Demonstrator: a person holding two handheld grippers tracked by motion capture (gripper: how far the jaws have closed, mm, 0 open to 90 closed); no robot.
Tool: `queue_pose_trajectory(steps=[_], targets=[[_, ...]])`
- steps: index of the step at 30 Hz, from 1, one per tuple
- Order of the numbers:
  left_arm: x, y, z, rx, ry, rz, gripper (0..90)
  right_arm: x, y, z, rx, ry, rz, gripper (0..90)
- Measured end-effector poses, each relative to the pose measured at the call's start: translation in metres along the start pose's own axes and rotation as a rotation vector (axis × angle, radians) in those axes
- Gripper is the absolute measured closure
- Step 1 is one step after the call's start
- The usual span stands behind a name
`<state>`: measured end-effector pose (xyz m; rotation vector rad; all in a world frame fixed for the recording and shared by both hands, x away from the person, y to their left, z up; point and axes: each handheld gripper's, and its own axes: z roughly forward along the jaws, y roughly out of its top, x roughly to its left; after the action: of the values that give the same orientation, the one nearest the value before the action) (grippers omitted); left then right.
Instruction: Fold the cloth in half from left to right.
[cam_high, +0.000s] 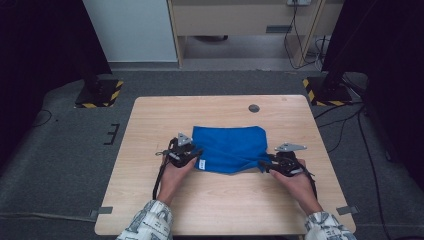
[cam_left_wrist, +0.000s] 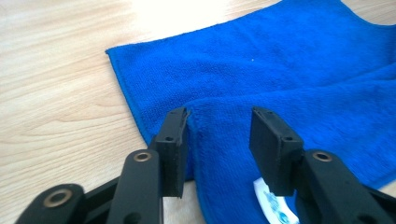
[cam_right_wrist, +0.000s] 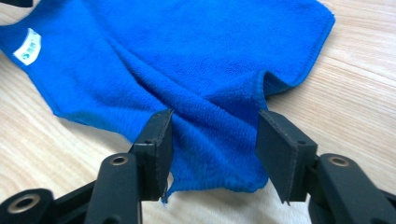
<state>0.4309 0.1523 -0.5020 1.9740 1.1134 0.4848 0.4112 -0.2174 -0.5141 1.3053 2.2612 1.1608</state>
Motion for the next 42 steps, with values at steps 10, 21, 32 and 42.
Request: queue_pose_trajectory(steps=[10,21,32,42], targets=[[-0.005,-0.018,-0.034,-0.033,0.032,0.042,51.6,0.002,-0.013,-0.022,-0.045,-0.007,0.025,43.8],[-0.001,-0.028,-0.011,0.060,0.069,0.063,48.1,0.004,-0.026,-0.023,-0.013,-0.018,0.024,45.6],[-0.004,-0.036,-0.007,0.120,0.030,0.083,54.6,0.016,-0.037,-0.014,0.035,0.000,0.007,43.2],[-0.006,-0.041,-0.011,0.129,-0.058,0.095,81.7,0.019,-0.042,-0.015,0.023,0.000,-0.054,60.0]])
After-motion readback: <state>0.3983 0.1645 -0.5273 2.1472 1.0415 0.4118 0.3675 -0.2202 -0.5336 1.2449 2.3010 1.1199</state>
